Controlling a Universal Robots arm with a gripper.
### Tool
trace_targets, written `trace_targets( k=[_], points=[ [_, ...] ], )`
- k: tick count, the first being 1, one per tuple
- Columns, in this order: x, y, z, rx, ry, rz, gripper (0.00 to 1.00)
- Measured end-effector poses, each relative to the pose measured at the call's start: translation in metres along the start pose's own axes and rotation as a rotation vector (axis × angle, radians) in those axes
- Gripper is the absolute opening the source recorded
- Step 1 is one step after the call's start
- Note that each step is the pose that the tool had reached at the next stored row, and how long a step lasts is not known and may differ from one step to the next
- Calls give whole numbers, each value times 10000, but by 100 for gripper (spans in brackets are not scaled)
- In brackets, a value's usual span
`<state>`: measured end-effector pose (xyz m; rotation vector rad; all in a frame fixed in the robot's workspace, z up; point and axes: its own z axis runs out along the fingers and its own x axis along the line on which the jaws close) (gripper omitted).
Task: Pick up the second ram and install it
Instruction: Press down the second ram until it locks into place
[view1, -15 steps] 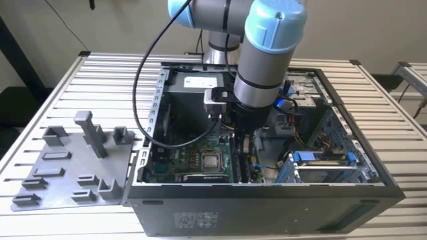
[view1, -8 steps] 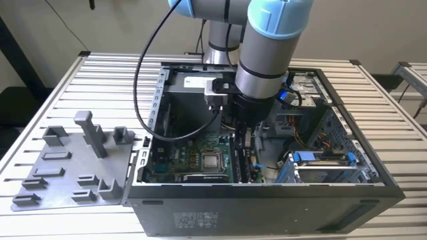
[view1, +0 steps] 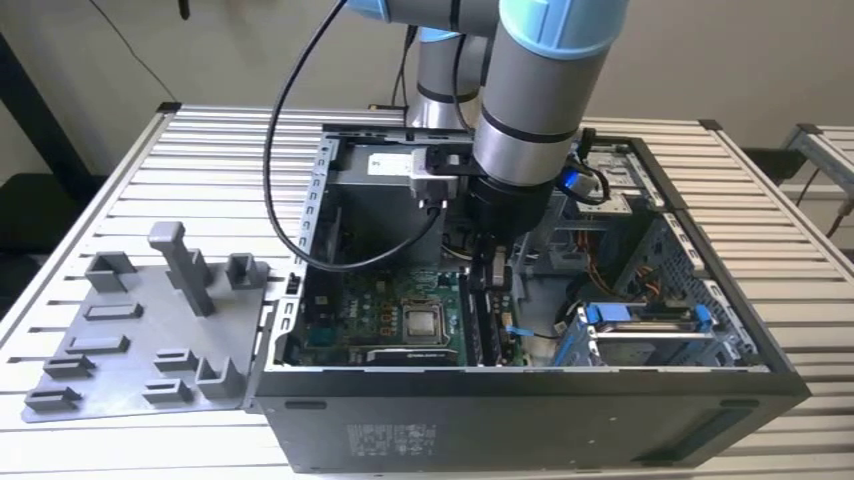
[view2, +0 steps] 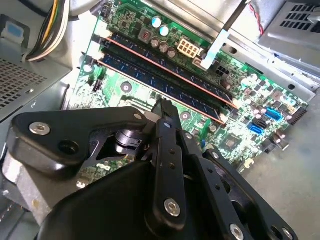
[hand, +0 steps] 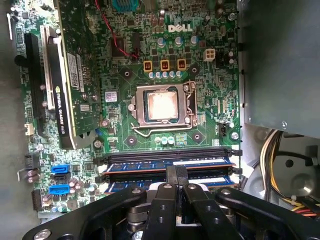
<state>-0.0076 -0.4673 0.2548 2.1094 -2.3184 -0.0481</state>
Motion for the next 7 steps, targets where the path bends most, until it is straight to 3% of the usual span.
trace_targets(
  k=[7],
  points=[
    [0, 0, -3, -1, 3, 0, 11]
  ],
)
